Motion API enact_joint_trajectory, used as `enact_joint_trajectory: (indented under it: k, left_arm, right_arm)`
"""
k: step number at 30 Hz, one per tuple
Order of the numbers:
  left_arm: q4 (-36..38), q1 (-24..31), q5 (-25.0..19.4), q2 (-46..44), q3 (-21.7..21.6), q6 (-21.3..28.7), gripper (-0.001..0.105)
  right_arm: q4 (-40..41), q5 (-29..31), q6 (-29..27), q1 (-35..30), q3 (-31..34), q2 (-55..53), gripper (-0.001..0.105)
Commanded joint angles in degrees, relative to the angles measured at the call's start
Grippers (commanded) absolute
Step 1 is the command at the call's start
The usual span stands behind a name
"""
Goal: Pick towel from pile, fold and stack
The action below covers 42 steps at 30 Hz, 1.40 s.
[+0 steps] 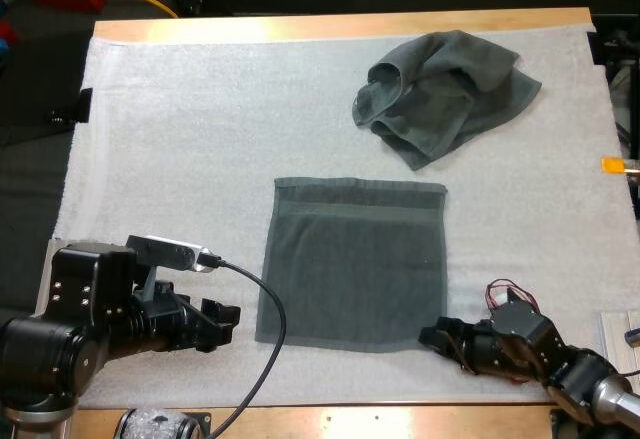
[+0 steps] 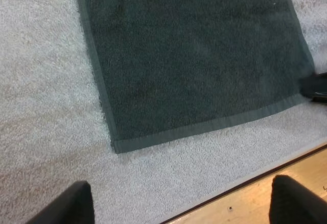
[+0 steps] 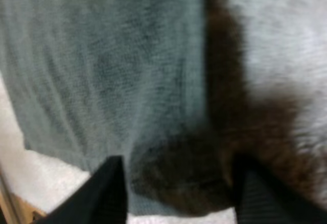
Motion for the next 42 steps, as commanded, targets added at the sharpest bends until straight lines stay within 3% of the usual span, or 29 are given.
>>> enact_joint_trajectory:
  k: [1,5,6,9,12,13,16,17,24,31,42]
  left_arm:
    - [1.52,-0.30,0.37,-0.09,-0.09,-0.58,0.068]
    - [0.99,-0.30,0.37,-0.09,-0.09,0.01,0.068]
    - [0.60,-0.30,0.37,0.01,-0.02,0.14,0.068]
    - [-0.27,-0.30,0.37,0.37,0.71,0.78,0.068]
    - [-1.94,-0.30,1.26,0.35,4.53,0.92,0.068]
    - [-3.25,-0.30,1.27,0.35,8.92,0.34,0.068]
    - [-6.65,-0.30,2.14,0.35,14.50,-0.91,0.068]
    - [-10.07,-0.30,4.03,0.67,18.43,-2.07,0.068]
    - [-18.34,-0.30,5.56,4.76,24.93,-4.21,0.068]
    - [-23.03,-0.30,5.70,14.90,26.06,-4.04,0.068]
    - [-27.85,-0.30,10.14,27.52,26.06,-1.47,0.068]
  right_arm:
    - [2.25,-0.27,0.24,0.03,0.69,0.87,0.037]
    - [2.25,1.49,-0.13,0.03,0.69,0.87,0.004]
    - [2.25,1.64,-0.16,0.03,0.69,0.87,0.001]
    - [2.25,1.73,-0.23,0.03,0.69,0.87,0.002]
    - [2.25,1.73,-0.67,0.03,0.69,0.87,0.002]
    - [2.25,1.41,-0.97,0.03,0.69,0.87,0.002]
    - [2.25,1.26,-1.26,0.03,0.69,0.87,0.002]
    - [2.25,0.89,-1.26,0.03,0.69,0.87,0.002]
    - [2.25,0.16,-1.51,0.03,0.69,0.87,0.002]
    - [2.25,0.08,-1.51,0.03,0.69,0.87,0.002]
    - [2.25,-0.34,-1.51,0.03,0.69,0.87,0.002]
